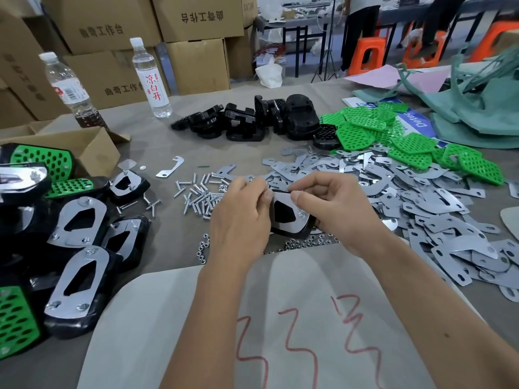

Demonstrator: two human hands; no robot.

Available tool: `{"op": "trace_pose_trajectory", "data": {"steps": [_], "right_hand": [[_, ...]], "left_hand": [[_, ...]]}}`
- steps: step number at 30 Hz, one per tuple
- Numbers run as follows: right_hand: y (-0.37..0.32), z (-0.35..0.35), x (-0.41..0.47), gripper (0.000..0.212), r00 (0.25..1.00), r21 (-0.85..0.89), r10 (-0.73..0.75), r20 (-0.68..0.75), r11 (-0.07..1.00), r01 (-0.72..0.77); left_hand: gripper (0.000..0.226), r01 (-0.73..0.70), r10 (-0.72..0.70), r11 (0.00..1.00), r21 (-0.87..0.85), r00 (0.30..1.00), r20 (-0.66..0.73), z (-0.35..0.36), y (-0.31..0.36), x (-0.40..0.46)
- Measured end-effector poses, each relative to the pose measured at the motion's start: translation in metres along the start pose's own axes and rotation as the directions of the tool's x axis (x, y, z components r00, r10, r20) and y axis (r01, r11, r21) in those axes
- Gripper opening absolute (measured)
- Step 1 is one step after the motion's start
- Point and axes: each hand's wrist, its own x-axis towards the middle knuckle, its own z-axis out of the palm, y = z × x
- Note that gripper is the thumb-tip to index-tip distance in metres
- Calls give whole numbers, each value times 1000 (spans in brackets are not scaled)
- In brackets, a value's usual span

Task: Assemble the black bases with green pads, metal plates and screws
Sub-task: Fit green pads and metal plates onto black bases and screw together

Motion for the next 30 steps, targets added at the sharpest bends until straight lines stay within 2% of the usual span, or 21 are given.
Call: {"op": "trace_pose_trajectory", "data": {"steps": [3,5,6,7,8,9,10,13,15,18,21,30], "right_hand": [[1,2,1,9,999,59,12,-47,998,-10],[2,3,1,5,996,119,10,-83,993,0],[2,4,2,8,995,146,6,-104,989,9],[3,5,2,12,992,165,6,-124,986,15],[3,7,3,15,990,176,6,-142,984,19],[4,8,3,17,988,173,3,-156,985,24],[4,9,3,17,987,154,-10,-163,987,36],[3,9,2,6,988,87,-91,-122,991,102],[3,7,2,14,989,72,-131,-75,988,136],[3,9,1,17,982,-2,-176,-63,984,177],[4,10,0,16,978,-28,-191,-83,981,190],[3,7,-2,21,977,-13,-204,-61,979,204]], "left_hand": [[14,155,-174,963,-221,982,-73,3,2,0],[22,324,-391,837,-441,918,-68,4,8,1],[28,411,-499,690,-596,866,21,2,10,3],[32,478,-544,473,-740,819,181,0,12,5],[34,521,-502,251,-815,791,351,-1,14,6],[35,549,-415,111,-829,783,463,-3,15,6],[34,567,-342,59,-822,785,517,-4,17,6],[24,539,-355,37,-841,794,493,-3,16,6],[21,521,-384,4,-853,789,480,-3,13,6],[20,514,-426,53,-856,787,446,-4,10,5],[20,504,-455,89,-859,788,415,-4,11,5],[18,463,-433,75,-883,813,389,-1,14,3]]}}
